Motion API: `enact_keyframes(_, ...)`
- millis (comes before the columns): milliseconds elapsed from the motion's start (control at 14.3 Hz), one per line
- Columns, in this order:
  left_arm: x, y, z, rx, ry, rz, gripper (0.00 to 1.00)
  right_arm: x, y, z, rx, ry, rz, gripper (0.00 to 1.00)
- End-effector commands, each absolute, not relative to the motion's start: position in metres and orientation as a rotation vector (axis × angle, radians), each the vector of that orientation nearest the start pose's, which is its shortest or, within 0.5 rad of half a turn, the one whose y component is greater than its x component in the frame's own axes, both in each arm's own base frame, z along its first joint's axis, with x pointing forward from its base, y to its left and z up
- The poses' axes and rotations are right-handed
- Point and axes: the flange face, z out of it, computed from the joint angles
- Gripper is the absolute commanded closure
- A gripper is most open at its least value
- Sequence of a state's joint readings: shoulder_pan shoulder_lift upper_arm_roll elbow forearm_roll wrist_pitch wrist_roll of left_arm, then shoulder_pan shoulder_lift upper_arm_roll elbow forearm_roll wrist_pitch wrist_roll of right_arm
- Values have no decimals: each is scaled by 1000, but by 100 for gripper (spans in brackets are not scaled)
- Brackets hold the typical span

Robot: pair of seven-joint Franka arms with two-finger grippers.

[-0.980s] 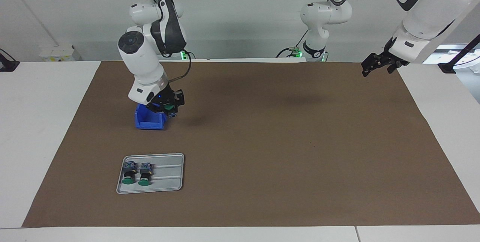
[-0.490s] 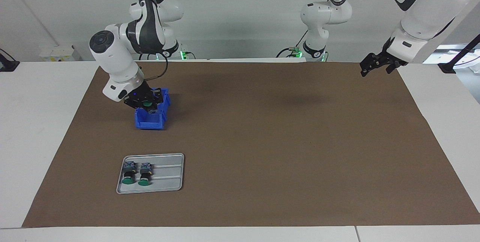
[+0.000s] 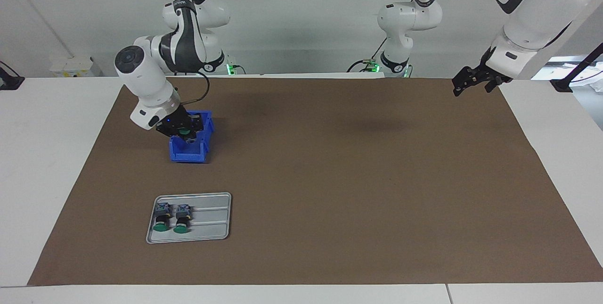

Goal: Place and press button with both arms
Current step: 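Carry the part with the right gripper and lower it into the blue bin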

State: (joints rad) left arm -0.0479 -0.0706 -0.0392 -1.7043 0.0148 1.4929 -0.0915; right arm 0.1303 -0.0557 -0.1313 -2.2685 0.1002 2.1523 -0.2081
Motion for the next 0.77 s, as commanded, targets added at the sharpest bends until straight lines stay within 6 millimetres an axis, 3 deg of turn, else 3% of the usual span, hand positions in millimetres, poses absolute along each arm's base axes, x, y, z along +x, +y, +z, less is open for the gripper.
enact_keyframes(0,513,-45,599,-3096,22,217,0,500,-5,366,-3034,-218,67,99)
enact_keyframes(210,512,-45,600,-3096,25,220,0,500,-2,359,-3037,-217,64,96)
enact_keyframes(350,513,-44,600,-3093,22,217,0,501,0,353,-3041,-206,63,86)
enact_keyframes(490,512,-43,602,-3094,22,210,0,501,-1,352,-3041,-206,65,48)
enact_keyframes(630,511,-43,602,-3094,22,214,0,503,-2,354,-3042,-210,69,39)
enact_keyframes(700,510,-43,603,-3094,24,212,0,503,-1,355,-3043,-217,70,28)
